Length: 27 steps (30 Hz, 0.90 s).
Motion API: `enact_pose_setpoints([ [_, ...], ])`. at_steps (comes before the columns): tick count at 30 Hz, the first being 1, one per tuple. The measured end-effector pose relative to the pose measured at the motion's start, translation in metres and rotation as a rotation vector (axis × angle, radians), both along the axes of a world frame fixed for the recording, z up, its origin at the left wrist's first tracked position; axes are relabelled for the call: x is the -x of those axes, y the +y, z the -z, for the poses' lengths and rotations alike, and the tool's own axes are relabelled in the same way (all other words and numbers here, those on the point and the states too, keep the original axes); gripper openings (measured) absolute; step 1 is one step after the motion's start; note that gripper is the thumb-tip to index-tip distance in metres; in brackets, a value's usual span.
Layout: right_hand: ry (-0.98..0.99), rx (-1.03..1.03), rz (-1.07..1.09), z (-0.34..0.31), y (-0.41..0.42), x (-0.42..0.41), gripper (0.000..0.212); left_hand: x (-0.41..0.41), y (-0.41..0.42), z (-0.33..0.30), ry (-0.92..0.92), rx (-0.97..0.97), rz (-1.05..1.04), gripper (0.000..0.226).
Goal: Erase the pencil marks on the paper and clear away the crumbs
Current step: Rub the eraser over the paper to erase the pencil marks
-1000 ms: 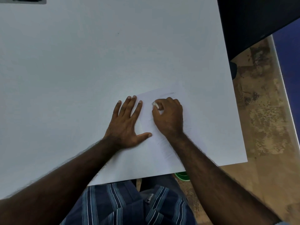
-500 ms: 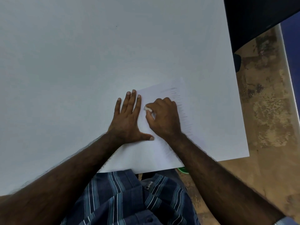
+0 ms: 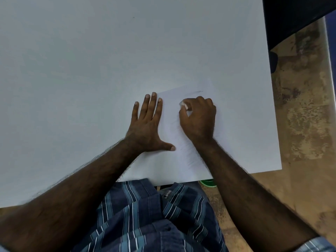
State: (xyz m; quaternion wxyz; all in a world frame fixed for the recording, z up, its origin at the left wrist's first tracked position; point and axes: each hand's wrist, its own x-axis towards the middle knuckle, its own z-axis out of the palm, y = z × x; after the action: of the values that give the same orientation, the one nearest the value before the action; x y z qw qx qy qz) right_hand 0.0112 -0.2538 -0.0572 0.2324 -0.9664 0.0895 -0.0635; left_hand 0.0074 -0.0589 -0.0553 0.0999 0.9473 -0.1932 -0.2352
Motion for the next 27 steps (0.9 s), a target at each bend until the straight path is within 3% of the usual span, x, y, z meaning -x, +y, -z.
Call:
enact_pose_setpoints([
  [6,0.085,0.007,-0.428,-0.002,0.011,0.015,0.014,0.0,0.0,0.0,0.0,0.012,-0.001,0.16],
  [11,0.027,-0.021,-0.033,0.0,-0.003,0.003,0.01,0.0,0.001,-0.001,-0.007,0.018,-0.015,0.161],
  [16,0.09,-0.022,-0.376,0.001,0.017,0.021,0.017,0.0,0.001,0.0,-0.015,0.021,-0.019,0.161],
  [21,0.032,0.022,-0.013,-0.002,-0.001,0.002,0.013,0.0,0.001,-0.001,-0.015,0.028,-0.022,0.161],
  [26,0.091,-0.012,-0.377,0.002,0.019,0.016,0.018,0.0,0.0,0.0,-0.016,0.016,-0.009,0.161],
  [27,0.081,0.002,-0.371,0.0,0.016,0.014,0.018,0.0,0.0,0.0,-0.015,0.017,-0.01,0.161],
])
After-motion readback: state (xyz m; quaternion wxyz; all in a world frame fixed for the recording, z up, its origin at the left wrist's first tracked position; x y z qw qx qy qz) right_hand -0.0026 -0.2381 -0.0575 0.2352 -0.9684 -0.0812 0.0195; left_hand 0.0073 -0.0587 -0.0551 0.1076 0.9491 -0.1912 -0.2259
